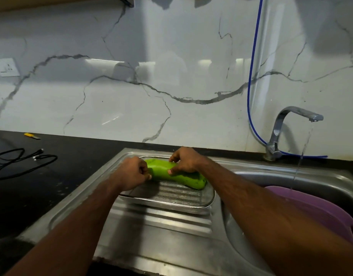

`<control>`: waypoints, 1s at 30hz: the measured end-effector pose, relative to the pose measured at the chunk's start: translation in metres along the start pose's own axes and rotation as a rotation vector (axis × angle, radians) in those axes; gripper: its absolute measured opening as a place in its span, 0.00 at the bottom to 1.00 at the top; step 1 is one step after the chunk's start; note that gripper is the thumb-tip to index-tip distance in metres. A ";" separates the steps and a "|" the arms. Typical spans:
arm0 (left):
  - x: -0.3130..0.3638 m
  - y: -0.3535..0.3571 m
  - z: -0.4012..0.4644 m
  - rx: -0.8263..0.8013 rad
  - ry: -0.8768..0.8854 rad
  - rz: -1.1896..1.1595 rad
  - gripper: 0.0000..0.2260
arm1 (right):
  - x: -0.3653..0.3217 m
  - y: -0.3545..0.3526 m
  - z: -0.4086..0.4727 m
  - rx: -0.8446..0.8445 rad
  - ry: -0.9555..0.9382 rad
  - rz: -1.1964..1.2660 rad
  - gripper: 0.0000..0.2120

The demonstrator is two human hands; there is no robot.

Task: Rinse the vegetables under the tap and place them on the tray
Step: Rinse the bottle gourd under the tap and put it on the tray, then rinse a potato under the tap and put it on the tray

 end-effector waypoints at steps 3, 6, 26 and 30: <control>0.010 -0.005 0.001 0.025 -0.003 -0.002 0.12 | 0.013 -0.007 -0.012 0.048 0.002 0.021 0.29; 0.031 -0.010 0.005 0.027 0.017 -0.026 0.13 | 0.024 -0.022 -0.030 0.121 -0.021 0.085 0.26; 0.331 0.081 0.056 -0.015 0.155 -0.506 0.04 | 0.217 -0.144 -0.189 0.539 0.234 0.147 0.07; 0.362 0.128 0.059 -0.068 0.052 -0.631 0.07 | 0.263 -0.131 -0.199 0.469 0.338 0.213 0.12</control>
Point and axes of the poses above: each hand's wrist, its own z-axis towards the middle knuckle, its own y-axis out of the palm, x = y × z, the point moved 4 cm from there along z, towards the middle knuckle, and after that the axes turned 9 degrees about z, right-handed, at the moved point
